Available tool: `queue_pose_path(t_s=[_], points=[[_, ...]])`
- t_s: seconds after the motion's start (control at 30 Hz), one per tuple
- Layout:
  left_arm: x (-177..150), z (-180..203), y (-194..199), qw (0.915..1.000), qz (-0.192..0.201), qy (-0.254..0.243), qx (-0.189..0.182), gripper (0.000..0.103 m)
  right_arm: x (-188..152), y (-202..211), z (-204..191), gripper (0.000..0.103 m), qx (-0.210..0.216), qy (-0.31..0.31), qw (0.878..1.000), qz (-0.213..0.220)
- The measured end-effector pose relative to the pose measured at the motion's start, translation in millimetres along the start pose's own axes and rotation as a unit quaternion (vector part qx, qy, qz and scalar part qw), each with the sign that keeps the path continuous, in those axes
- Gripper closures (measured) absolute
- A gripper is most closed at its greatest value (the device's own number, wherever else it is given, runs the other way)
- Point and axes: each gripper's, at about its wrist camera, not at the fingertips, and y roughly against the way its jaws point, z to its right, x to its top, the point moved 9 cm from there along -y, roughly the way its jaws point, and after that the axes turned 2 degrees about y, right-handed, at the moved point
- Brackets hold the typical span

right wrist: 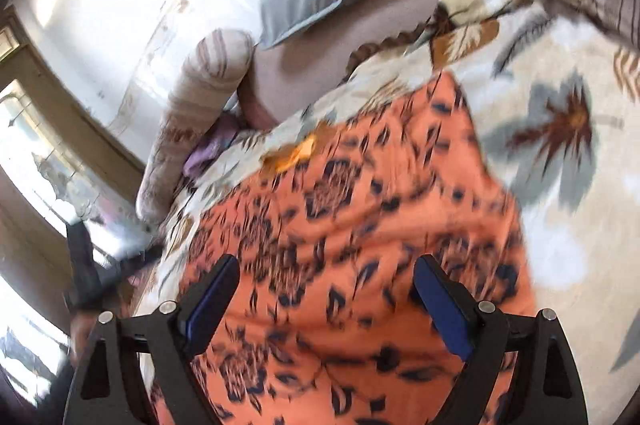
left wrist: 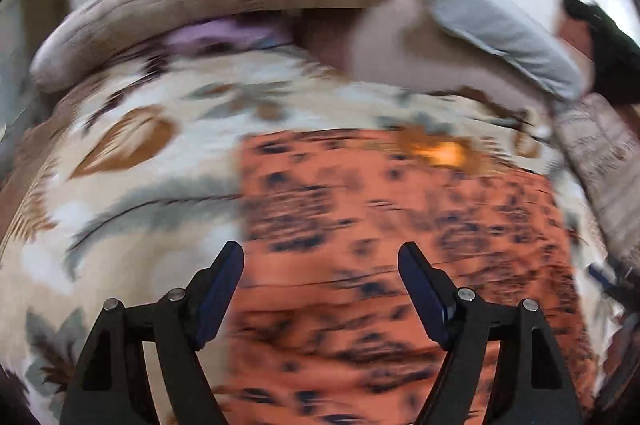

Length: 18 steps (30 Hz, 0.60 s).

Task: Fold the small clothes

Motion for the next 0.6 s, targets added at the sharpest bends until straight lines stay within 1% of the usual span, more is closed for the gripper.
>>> queue_pose_path(t_s=[0.03,0.07,0.1,0.17,0.2,0.23,0.27,0.3,0.33,0.37,0.4,0.43,0.53,0.6], points=[[-3,-10,-2,0.9999,-0.001,0.013,0.006,0.023,11,-7,4,0.012,-0.006,-0.006,1.0,-0.008],[-6,-20,-8,0.9995,-0.004,0.031,0.009,0.023,20,-19,10,0.013,-0.016,-0.013,0.999,-0.025],[-9,-30,-11,0.9987,-0.005,0.05,0.004,0.023,27,-37,22,0.013,-0.034,-0.027,0.998,-0.051],[-14,-36,-18,0.998,-0.008,0.063,0.001,0.023,30,-57,36,0.018,-0.06,-0.043,0.994,-0.076],[-16,-35,-19,0.9981,-0.009,0.061,-0.001,0.023,31,-67,40,0.026,-0.076,-0.038,0.992,-0.088],[-18,-34,-19,0.9983,-0.01,0.058,-0.002,0.023,29,-74,42,0.038,-0.089,-0.032,0.991,-0.098],[-19,-34,-22,0.9985,-0.011,0.054,-0.002,0.023,27,-81,43,0.043,-0.096,-0.029,0.989,-0.109],[-19,-32,-24,0.9987,-0.012,0.05,-0.001,0.023,21,-90,42,0.054,-0.109,-0.018,0.986,-0.127],[-20,-31,-27,0.9988,-0.015,0.046,0.0,0.023,18,-94,44,0.064,-0.124,-0.009,0.983,-0.137],[-20,-32,-30,0.9988,-0.017,0.046,0.001,0.023,15,-97,45,0.069,-0.147,0.007,0.979,-0.142],[-21,-32,-34,0.9986,-0.02,0.048,0.002,0.023,16,-96,43,0.085,-0.154,0.018,0.978,-0.141],[-20,-33,-35,0.9984,-0.023,0.052,0.001,0.023,17,-94,38,0.09,-0.157,0.03,0.978,-0.137],[-15,-34,-32,0.9985,-0.012,0.053,0.0,0.023,31,-70,14,0.092,-0.185,0.098,0.974,-0.089],[-13,-32,-33,0.9986,-0.008,0.052,0.0,0.023,29,-61,8,0.091,-0.195,0.117,0.971,-0.078]])
